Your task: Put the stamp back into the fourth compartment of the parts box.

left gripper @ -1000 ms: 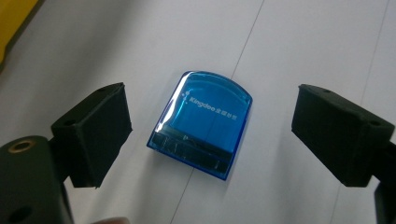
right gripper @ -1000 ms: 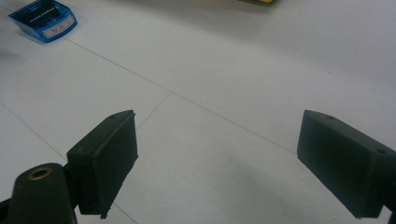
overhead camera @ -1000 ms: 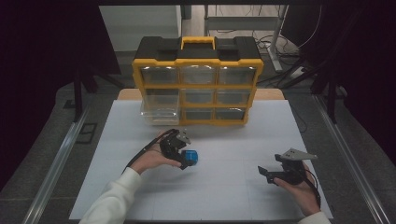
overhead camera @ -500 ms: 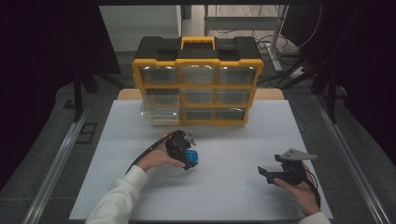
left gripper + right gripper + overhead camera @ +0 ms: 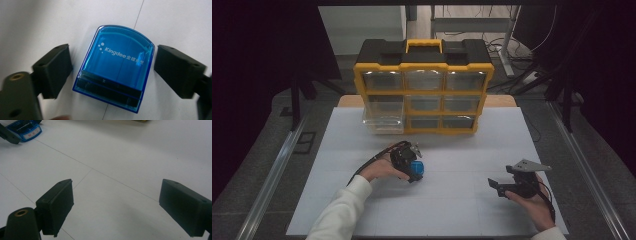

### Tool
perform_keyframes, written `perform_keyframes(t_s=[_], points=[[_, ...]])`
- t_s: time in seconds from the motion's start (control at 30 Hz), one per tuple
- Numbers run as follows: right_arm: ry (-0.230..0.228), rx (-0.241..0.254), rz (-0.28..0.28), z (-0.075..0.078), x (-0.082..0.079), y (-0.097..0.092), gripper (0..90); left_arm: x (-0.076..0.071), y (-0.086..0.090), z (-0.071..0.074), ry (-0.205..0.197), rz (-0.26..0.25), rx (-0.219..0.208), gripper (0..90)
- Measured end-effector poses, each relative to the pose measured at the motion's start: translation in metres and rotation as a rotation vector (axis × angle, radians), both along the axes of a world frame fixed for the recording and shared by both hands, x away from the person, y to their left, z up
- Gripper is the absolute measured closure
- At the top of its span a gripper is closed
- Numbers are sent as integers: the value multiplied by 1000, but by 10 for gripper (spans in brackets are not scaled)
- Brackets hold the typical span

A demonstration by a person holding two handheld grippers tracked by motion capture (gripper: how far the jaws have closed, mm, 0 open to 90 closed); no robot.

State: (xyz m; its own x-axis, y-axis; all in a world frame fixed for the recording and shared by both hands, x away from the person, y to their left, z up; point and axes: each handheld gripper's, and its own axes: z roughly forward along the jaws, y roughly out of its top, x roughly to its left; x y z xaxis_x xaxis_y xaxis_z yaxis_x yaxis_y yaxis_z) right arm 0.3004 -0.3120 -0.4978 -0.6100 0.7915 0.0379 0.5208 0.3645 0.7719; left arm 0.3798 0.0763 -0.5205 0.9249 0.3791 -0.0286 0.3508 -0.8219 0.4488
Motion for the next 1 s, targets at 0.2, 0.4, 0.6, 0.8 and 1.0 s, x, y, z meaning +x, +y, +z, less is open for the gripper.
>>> perform_keyframes(t_s=[0.2, 0.4, 0.6, 0.8, 1.0], points=[[-2, 1, -1, 0, 0, 0, 125, 0, 3, 3, -27, -4, -18, 393], [-4, 4, 0, 1, -1, -1, 126, -3, 3, 8, -41, -16, -27, 412], [-6, 4, 1, 1, -1, -1, 125, -9, 3, 12, -41, -8, -57, 412], [-7, 4, 1, 1, -1, -1, 125, -16, 6, 25, -81, -5, -99, 412], [-9, 5, 1, 1, -1, -1, 125, -23, 11, 32, -106, 4, -120, 412]])
